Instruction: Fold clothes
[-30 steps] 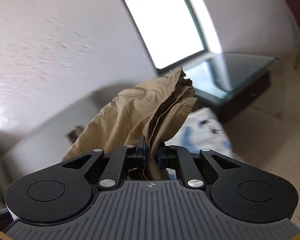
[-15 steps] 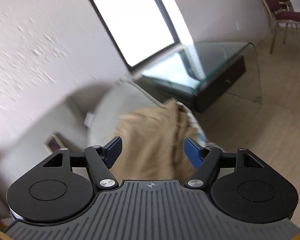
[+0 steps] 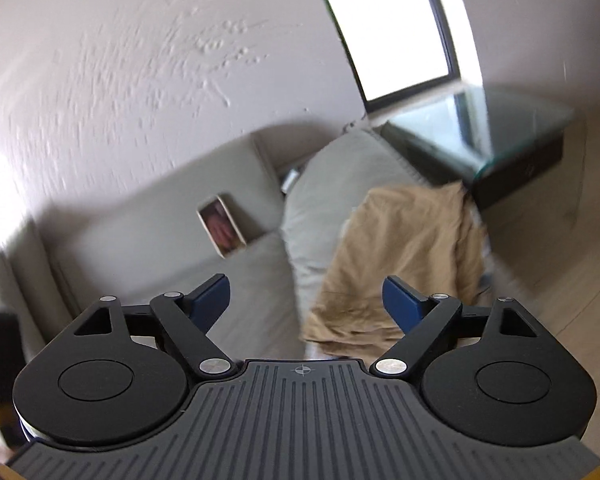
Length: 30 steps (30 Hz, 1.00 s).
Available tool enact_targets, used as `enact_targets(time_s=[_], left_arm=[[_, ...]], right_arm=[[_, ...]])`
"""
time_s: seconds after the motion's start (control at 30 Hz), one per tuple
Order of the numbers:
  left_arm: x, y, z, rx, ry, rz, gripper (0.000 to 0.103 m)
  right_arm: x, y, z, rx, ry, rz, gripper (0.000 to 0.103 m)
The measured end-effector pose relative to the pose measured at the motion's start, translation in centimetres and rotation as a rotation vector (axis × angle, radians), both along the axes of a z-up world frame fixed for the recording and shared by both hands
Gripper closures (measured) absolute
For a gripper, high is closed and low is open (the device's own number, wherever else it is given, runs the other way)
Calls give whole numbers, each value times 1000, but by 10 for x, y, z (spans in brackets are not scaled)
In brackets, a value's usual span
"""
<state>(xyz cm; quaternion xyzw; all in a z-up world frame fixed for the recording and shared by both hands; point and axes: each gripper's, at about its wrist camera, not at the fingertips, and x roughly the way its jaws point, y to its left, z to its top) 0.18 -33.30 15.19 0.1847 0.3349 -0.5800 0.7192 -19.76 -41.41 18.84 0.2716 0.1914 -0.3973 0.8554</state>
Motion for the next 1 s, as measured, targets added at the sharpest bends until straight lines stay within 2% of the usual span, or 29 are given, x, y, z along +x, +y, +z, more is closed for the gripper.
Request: enact_targets(time_s=[0.13,0.2,0.27,0.43,0.53,0.73,1.0], left_arm=[[-20,5,11,21,8,-22,1],[-34,5,13,-4,12,-54,1],[-48,3,13,-29,7,-90,1],[-76,-11,3,17,-24,-98,1],[-88,-14,2,17,-34,-108,1],[-99,-19,0,18,-13,-123,1],[-100,-20,-3,26,1,-99,1]], right_arm=[[-16,13,23,3,140,-5,14],[-24,23,30,-34,230,-24,7],[-32,32,37,-74,319,-42,4],[-47,45,38,-163,453,-78,2],[-56,43,32,-143,467,-76,1],[-69,29,20,-88,422,-65,1],[-76,22,12,-69,390,-56,1]])
